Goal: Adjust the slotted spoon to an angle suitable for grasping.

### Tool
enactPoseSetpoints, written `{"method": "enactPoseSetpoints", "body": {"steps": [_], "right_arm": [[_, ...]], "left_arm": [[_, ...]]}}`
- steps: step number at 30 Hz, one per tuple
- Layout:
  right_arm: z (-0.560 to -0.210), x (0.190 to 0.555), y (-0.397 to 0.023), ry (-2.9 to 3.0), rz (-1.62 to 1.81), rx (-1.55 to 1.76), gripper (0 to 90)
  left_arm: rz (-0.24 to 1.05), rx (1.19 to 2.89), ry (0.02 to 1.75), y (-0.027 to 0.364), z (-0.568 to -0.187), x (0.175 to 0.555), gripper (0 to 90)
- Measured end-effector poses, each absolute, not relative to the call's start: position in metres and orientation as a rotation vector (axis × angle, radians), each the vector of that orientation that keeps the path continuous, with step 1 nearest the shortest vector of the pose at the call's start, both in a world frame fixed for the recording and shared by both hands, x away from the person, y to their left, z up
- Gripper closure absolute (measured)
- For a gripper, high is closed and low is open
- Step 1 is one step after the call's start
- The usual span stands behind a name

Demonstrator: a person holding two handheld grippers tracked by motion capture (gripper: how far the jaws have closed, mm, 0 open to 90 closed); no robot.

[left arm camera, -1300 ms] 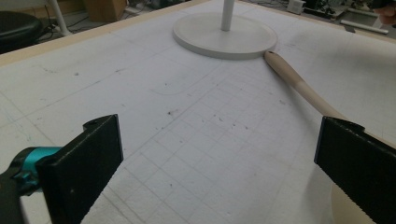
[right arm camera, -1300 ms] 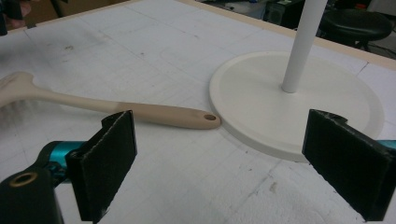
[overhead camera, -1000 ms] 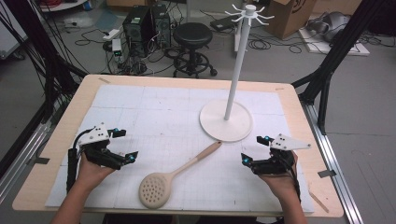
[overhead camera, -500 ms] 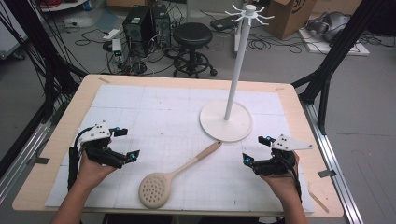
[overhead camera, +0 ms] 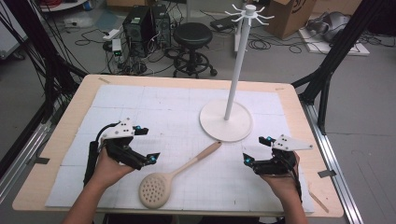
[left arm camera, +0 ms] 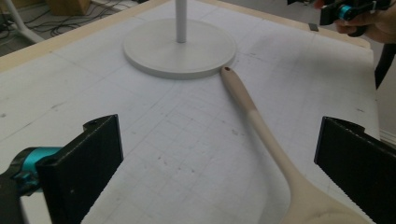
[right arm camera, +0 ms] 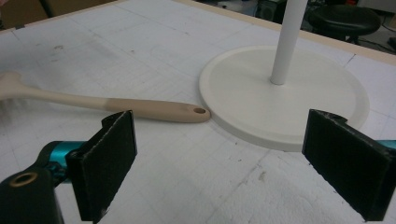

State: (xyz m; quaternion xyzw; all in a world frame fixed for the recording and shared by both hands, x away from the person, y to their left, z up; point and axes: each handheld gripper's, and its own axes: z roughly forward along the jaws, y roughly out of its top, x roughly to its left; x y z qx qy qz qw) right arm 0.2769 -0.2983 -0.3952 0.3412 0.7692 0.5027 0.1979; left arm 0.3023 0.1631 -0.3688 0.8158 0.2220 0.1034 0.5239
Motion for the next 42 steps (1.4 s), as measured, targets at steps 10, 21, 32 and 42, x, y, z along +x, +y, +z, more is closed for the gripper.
{"method": "enactPoseSetpoints", "body": {"steps": [10,21,32,42], "right_arm": [[-0.395,0.276,-0.300,2.150,1.406,0.952,9.2],[-0.394,0.275,-0.298,2.150,1.399,0.948,9.2],[-0.395,0.278,-0.297,2.167,1.380,0.946,9.2],[-0.396,0.278,-0.297,2.173,1.373,0.953,9.2]], "left_arm": [[0.241,2.026,0.504,0.119,-0.368,0.305,1.7],[0.187,2.074,0.501,0.086,-0.367,0.314,1.7],[0.149,2.148,0.497,0.060,-0.367,0.324,1.7],[0.148,2.257,0.513,0.040,-0.373,0.333,1.7]]}}
